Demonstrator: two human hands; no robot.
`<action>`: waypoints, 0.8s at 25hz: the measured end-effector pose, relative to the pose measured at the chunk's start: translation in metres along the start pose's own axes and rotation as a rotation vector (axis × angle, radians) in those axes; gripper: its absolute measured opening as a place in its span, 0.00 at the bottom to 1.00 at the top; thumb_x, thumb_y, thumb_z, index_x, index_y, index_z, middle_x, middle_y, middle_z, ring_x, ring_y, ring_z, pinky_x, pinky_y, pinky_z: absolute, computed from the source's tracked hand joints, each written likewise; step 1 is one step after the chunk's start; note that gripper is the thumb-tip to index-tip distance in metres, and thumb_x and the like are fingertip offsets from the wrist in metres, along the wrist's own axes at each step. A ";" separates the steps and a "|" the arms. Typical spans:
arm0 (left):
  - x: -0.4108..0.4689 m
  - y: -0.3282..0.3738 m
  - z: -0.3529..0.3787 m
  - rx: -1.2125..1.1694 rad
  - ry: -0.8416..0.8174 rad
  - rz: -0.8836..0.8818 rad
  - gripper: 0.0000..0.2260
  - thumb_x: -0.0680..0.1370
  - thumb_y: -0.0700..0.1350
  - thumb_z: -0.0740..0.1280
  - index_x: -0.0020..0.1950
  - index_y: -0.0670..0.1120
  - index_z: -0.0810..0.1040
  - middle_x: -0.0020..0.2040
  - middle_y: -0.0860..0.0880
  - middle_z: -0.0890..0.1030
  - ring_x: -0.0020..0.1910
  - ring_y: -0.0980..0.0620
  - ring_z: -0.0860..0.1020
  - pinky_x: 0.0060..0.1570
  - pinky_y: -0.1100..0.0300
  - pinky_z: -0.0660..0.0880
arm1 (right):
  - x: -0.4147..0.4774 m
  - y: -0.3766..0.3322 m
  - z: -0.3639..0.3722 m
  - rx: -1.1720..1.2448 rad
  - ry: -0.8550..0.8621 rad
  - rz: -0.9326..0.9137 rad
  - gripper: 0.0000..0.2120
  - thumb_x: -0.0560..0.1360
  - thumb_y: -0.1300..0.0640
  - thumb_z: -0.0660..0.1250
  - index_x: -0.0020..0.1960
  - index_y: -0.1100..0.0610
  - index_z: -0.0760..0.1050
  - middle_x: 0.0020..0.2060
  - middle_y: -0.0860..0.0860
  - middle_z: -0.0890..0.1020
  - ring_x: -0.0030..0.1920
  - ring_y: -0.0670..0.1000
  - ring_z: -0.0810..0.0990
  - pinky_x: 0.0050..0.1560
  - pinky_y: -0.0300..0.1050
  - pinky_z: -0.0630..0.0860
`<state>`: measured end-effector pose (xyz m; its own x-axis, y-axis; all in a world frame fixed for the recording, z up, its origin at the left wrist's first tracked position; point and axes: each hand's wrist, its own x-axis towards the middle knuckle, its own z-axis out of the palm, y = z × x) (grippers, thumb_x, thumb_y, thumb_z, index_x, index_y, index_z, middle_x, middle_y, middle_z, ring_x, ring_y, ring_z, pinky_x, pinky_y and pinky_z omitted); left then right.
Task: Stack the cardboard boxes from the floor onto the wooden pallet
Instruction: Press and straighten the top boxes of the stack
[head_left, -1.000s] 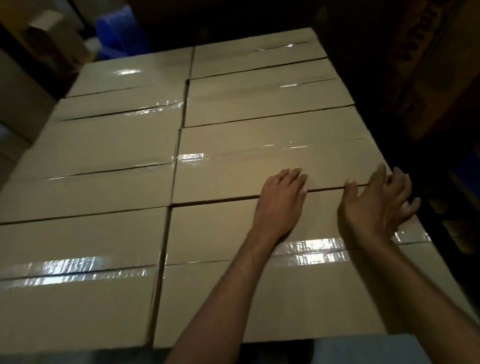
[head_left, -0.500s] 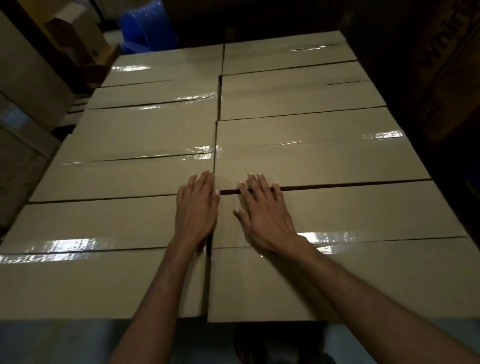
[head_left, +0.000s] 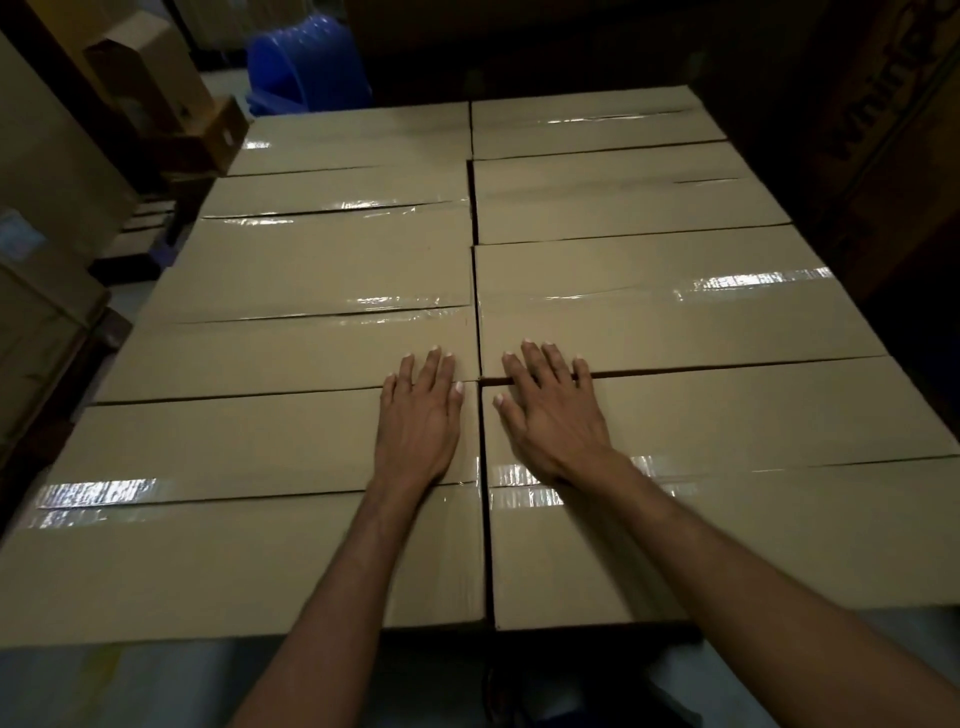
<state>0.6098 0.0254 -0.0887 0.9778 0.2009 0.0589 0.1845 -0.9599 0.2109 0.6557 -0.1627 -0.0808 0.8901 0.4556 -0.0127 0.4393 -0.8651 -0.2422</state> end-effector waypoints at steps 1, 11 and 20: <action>0.000 -0.001 0.002 -0.006 0.002 -0.002 0.24 0.87 0.55 0.49 0.83 0.51 0.59 0.83 0.51 0.58 0.83 0.45 0.54 0.79 0.46 0.52 | 0.001 -0.001 0.001 -0.001 0.009 0.007 0.31 0.84 0.36 0.39 0.84 0.47 0.48 0.84 0.50 0.48 0.83 0.52 0.43 0.81 0.60 0.41; 0.002 0.000 0.005 -0.027 0.032 -0.009 0.27 0.85 0.56 0.43 0.83 0.51 0.59 0.83 0.50 0.58 0.83 0.44 0.54 0.80 0.44 0.52 | 0.007 -0.005 0.001 0.029 0.065 0.044 0.28 0.85 0.38 0.42 0.83 0.45 0.55 0.83 0.48 0.55 0.83 0.51 0.49 0.81 0.58 0.46; 0.008 0.003 0.007 -0.006 0.060 -0.029 0.25 0.86 0.53 0.44 0.81 0.51 0.64 0.82 0.49 0.62 0.81 0.44 0.58 0.78 0.43 0.57 | 0.007 -0.003 0.003 0.034 0.143 0.047 0.24 0.85 0.38 0.50 0.76 0.44 0.69 0.78 0.48 0.68 0.78 0.53 0.61 0.76 0.54 0.56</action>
<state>0.6187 0.0230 -0.0946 0.9644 0.2402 0.1105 0.2120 -0.9523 0.2195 0.6604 -0.1559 -0.0830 0.9190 0.3778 0.1127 0.3942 -0.8762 -0.2773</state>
